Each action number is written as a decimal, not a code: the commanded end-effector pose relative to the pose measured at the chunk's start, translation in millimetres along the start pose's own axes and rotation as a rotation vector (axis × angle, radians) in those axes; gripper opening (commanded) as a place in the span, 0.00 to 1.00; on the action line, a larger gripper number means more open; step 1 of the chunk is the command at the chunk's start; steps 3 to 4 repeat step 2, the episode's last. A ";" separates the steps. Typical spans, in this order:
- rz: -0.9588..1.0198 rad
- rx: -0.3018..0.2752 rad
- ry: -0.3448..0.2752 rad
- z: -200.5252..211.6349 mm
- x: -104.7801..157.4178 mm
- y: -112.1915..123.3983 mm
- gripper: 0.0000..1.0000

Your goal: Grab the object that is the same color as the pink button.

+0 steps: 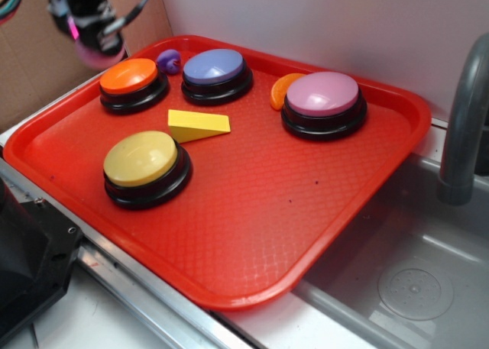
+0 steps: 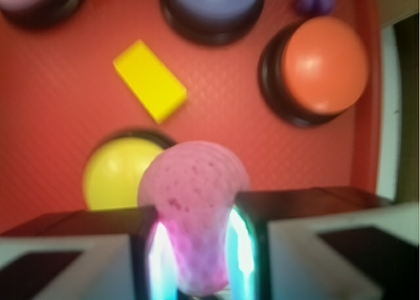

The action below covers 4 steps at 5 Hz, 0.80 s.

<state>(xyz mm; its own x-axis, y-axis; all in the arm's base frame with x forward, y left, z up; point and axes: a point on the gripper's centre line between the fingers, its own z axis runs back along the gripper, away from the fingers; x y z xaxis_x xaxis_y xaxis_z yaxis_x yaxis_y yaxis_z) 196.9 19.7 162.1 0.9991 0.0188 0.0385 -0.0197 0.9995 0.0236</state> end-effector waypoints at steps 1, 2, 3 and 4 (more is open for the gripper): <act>-0.006 -0.031 -0.021 26.4 46.8 -31.6 0.00; -0.006 0.023 0.069 6.7 48.5 -31.3 0.01; -0.006 0.023 0.069 6.7 48.5 -31.3 0.01; -0.006 0.023 0.069 6.7 48.5 -31.3 0.01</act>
